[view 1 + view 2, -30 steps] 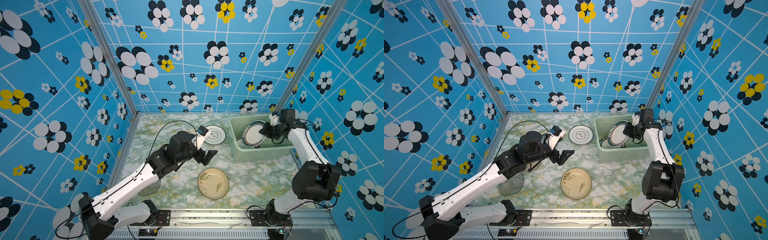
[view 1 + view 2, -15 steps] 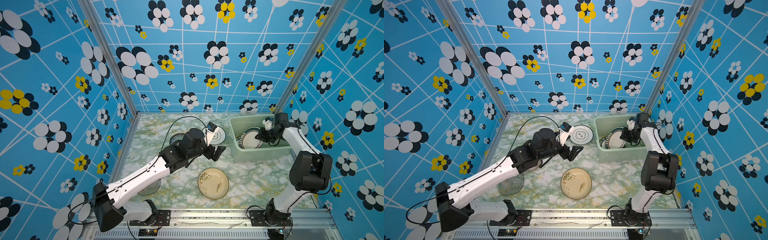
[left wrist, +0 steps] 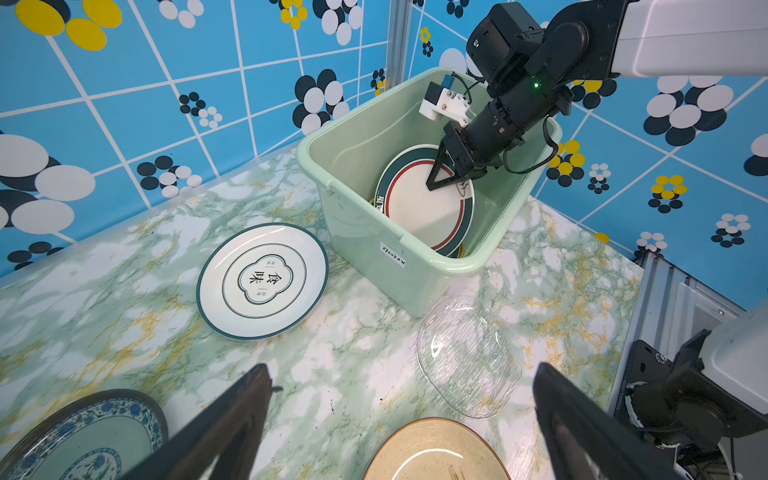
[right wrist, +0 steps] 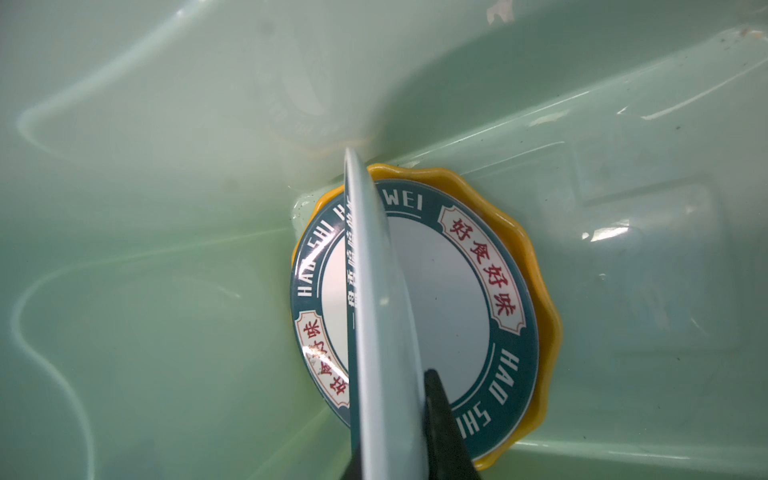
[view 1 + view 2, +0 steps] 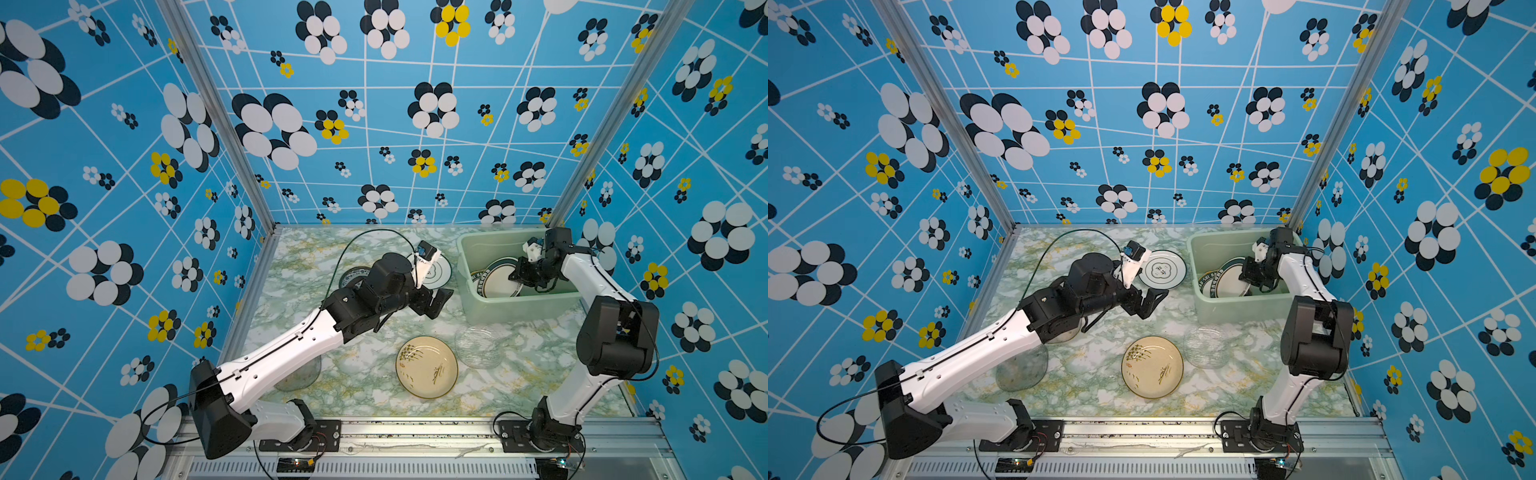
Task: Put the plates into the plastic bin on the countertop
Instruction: 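Lower the plate flat onto the stacked plates with the right gripper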
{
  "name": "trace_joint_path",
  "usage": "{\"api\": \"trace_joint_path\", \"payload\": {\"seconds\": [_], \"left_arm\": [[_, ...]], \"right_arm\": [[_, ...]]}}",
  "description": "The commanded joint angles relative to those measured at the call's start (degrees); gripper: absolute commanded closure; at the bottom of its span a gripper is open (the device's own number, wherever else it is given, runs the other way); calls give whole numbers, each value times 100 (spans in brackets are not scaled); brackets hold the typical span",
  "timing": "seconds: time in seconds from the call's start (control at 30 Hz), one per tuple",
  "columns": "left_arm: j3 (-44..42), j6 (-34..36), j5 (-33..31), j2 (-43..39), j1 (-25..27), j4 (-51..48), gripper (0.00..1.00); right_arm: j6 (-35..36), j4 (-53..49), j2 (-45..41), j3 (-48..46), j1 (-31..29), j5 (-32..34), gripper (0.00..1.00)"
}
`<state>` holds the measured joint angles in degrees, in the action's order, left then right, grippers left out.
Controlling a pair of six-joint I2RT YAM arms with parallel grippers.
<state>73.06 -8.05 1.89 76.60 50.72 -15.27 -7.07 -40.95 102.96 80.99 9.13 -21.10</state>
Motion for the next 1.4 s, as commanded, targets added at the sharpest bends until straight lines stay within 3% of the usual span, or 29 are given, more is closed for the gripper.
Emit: {"api": "trace_joint_path", "payload": {"seconds": [0.0, 0.23, 0.5, 0.67, 1.0, 1.37], "left_arm": [[207, 78, 6, 94, 44, -64, 1], [228, 67, 64, 187, 59, -55, 1], [296, 32, 105, 268, 53, -64, 1], [325, -38, 75, 286, 52, -52, 1], [442, -73, 55, 400, 52, -63, 1], [605, -36, -35, 466, 52, -143, 1]], "right_arm": [[-14, -270, 270, 201, -25, 398, 82], [0, -321, 348, 266, -25, 615, 66], [-5, -205, 427, 179, -25, 555, 60], [-42, -14, 367, -12, -25, 611, 44], [16, 12, 436, -92, -72, 959, 27], [249, -199, 508, -8, -218, 1329, 23]]}}
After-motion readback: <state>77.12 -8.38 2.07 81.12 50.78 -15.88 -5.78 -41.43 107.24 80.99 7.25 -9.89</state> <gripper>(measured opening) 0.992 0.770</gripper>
